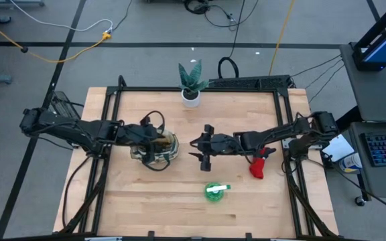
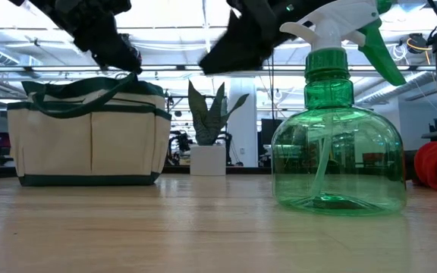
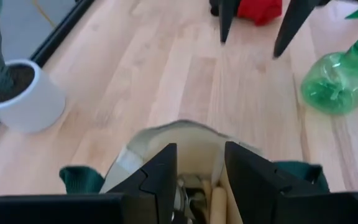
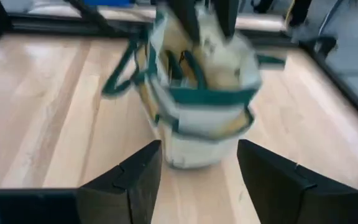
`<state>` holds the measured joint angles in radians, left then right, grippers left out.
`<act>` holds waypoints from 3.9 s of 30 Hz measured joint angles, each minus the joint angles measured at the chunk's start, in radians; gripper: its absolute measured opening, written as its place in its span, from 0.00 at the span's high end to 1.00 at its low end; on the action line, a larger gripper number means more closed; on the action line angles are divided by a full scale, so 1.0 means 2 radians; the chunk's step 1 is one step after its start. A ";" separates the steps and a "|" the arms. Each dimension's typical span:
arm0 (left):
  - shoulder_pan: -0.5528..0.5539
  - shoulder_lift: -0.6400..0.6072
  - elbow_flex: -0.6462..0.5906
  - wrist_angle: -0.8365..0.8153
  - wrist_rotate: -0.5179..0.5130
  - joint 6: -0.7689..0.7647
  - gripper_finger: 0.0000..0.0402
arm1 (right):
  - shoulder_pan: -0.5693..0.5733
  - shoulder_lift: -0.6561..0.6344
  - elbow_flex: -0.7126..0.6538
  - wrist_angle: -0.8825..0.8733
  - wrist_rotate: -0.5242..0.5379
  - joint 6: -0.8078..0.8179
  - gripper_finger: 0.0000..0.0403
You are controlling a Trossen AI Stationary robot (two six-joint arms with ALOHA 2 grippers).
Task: Pick & Place Garden tools in Gardening bag
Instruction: Put the red gloves into the white gardening bag
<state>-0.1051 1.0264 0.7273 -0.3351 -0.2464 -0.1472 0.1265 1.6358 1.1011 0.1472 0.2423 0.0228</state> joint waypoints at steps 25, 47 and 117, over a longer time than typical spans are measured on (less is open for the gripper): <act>0.000 0.000 0.000 0.092 0.000 0.056 0.65 | 0.026 -0.079 -0.001 -0.212 0.025 0.157 0.51; 0.000 0.000 0.000 0.091 0.000 0.055 0.65 | 0.031 -0.131 -0.001 -0.450 0.022 0.346 0.51; 0.000 0.000 0.000 0.091 0.000 0.059 0.65 | 0.206 -0.130 -0.001 -0.727 -0.004 0.810 0.51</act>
<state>-0.1055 1.0264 0.7273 -0.1522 -0.2462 -0.0301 0.5383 1.3754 1.0996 -1.3064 0.2337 1.6432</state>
